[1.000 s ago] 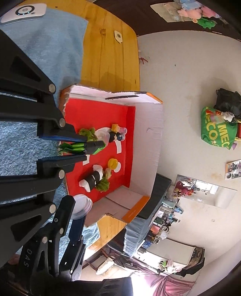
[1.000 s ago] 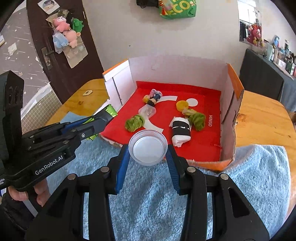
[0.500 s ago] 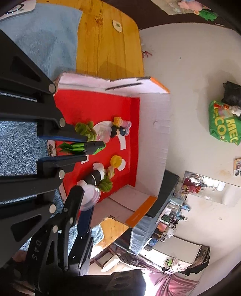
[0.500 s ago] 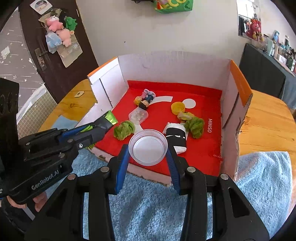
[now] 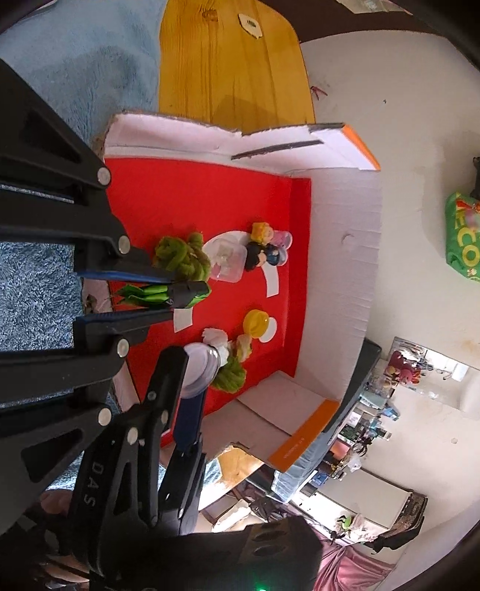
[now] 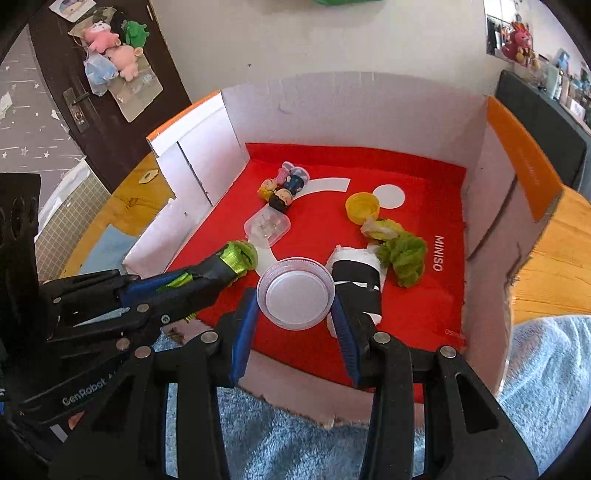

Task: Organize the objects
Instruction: 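Lower the green-and-black roll onto the mat while right tool lowers the cup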

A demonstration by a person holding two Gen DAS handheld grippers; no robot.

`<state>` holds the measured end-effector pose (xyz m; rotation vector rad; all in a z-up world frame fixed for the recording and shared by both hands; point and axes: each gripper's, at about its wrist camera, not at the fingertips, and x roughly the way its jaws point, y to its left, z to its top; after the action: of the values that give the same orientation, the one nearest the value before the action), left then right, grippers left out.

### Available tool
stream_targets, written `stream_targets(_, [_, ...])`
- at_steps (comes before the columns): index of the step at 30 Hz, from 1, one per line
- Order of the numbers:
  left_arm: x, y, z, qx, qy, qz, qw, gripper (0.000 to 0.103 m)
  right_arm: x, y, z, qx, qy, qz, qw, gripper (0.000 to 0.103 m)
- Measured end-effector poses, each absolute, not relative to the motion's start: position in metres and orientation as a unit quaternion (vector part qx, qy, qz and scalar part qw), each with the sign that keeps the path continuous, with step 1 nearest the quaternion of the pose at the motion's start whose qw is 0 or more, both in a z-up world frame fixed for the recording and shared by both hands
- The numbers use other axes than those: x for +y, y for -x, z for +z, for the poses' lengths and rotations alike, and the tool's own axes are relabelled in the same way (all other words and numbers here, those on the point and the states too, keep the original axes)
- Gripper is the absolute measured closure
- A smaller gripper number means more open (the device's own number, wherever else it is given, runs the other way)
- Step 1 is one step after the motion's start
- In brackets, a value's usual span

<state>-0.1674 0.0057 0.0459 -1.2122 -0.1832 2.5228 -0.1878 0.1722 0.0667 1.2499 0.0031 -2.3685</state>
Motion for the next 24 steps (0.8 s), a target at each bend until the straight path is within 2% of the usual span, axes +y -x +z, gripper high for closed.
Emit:
stream_targets(11, [0.008,0.181,0.035,-0.045,0.443,0.882,0.157,0.090,0.172,0.200,0.060,-0.002,-0.468,-0.853,0.232,0.064])
stream_targets(19, [0.005,0.197,0.026,-0.051,0.450,0.879,0.148,0.090,0.183,0.205,0.064,0.015,-0.457,-0.869,0.189,0.064])
stream_targets(24, [0.007,0.198,0.028,-0.050,0.446,0.881,0.150,0.090,0.181,0.204,0.060,-0.005,-0.468,-0.855,0.224,0.064])
